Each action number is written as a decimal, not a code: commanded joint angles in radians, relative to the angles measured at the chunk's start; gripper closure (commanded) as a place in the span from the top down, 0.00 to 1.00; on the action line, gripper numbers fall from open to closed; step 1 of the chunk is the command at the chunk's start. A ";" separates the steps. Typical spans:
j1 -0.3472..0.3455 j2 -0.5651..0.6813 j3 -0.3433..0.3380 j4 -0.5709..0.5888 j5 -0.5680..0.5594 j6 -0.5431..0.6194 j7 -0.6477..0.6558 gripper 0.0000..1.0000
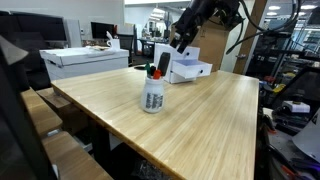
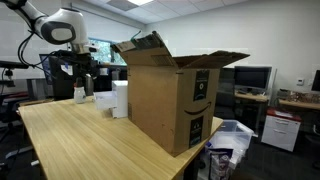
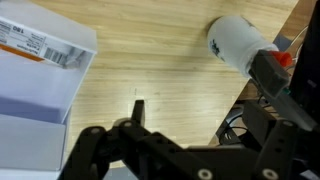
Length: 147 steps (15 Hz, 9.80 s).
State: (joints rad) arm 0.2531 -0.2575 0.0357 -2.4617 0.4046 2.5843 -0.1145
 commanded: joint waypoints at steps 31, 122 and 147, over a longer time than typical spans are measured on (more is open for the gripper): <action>-0.001 0.175 0.162 0.075 -0.089 0.194 0.154 0.08; -0.377 -0.061 0.264 0.026 -0.486 0.352 0.983 0.03; -0.520 -0.435 0.368 -0.118 -0.563 0.074 1.078 0.03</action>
State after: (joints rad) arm -0.2872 -0.5961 0.4251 -2.5532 -0.1284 2.7699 0.9825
